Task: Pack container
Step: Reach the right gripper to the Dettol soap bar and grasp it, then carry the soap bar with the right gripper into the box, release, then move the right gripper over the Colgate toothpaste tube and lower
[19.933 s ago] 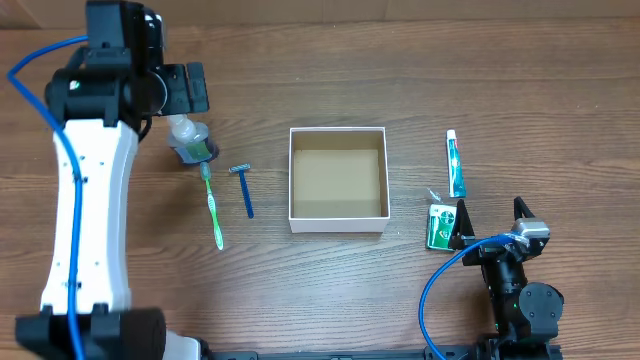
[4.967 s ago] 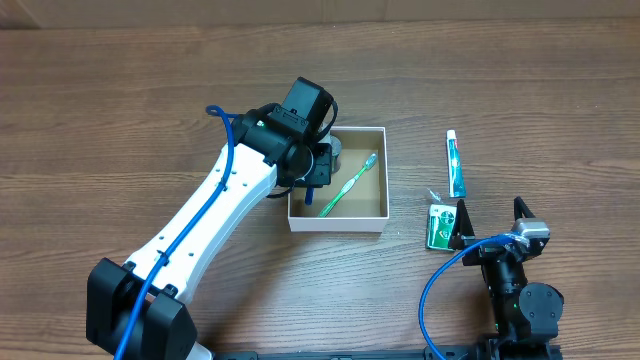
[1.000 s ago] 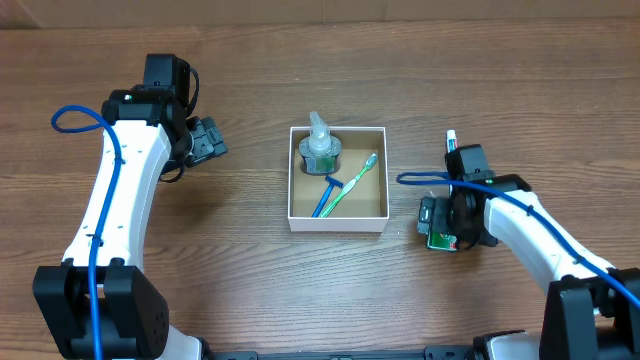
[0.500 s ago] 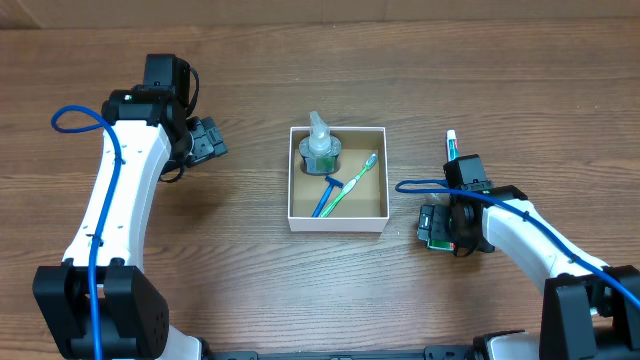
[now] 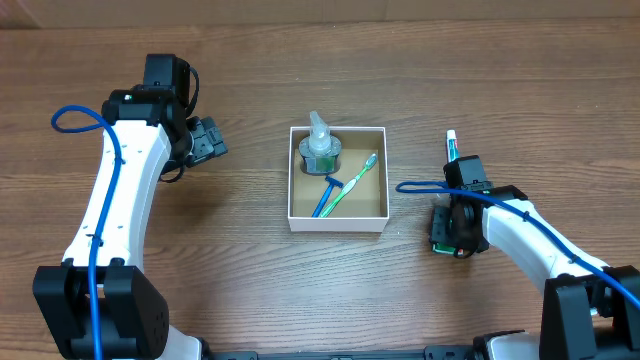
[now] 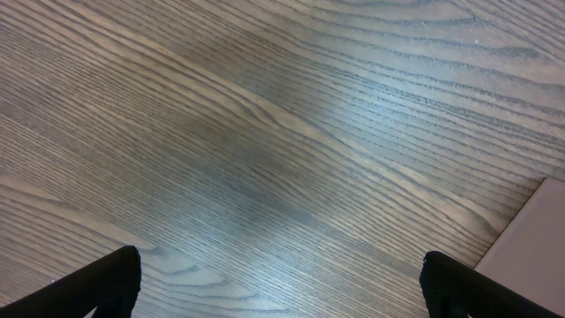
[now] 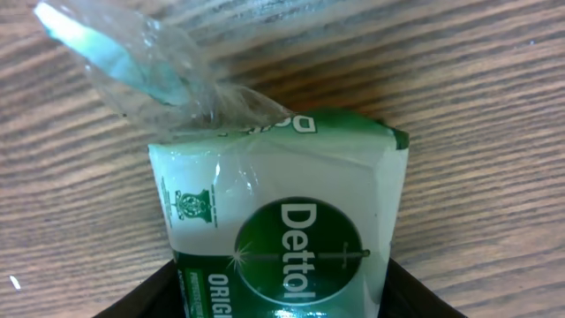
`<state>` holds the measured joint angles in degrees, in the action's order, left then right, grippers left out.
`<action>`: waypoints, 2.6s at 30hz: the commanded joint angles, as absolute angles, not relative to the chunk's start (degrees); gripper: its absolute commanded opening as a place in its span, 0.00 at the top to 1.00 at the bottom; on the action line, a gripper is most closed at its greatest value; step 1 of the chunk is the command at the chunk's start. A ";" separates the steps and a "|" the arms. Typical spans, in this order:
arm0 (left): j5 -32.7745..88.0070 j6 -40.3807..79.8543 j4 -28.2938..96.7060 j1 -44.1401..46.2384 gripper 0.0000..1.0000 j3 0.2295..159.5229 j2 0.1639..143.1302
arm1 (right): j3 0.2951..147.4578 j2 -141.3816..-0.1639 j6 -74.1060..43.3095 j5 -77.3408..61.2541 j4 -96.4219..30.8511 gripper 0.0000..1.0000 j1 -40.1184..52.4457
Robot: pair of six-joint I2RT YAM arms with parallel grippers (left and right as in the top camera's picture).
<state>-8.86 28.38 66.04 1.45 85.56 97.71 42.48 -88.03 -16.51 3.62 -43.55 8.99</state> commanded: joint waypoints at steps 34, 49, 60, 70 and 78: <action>-9.41 28.34 65.98 1.21 0.00 86.74 96.36 | 81.45 -90.17 -27.29 4.75 -57.98 0.49 41.10; -9.41 28.34 65.98 1.23 0.00 86.74 96.36 | 81.52 -95.92 -27.29 7.70 -58.83 0.20 41.08; -9.39 28.34 65.98 1.23 0.00 86.74 96.36 | 81.52 -83.83 -29.06 22.65 -64.62 0.15 38.15; -9.41 28.36 65.98 1.23 0.00 86.74 96.36 | 80.01 -86.37 -25.74 16.40 -65.98 0.08 15.22; -9.41 28.34 65.98 1.23 0.00 86.74 96.36 | 65.49 -90.37 -20.38 16.40 -45.80 0.00 7.79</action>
<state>-8.86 28.40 66.04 1.45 85.56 97.71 70.35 -89.73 -22.90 16.47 -50.78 9.26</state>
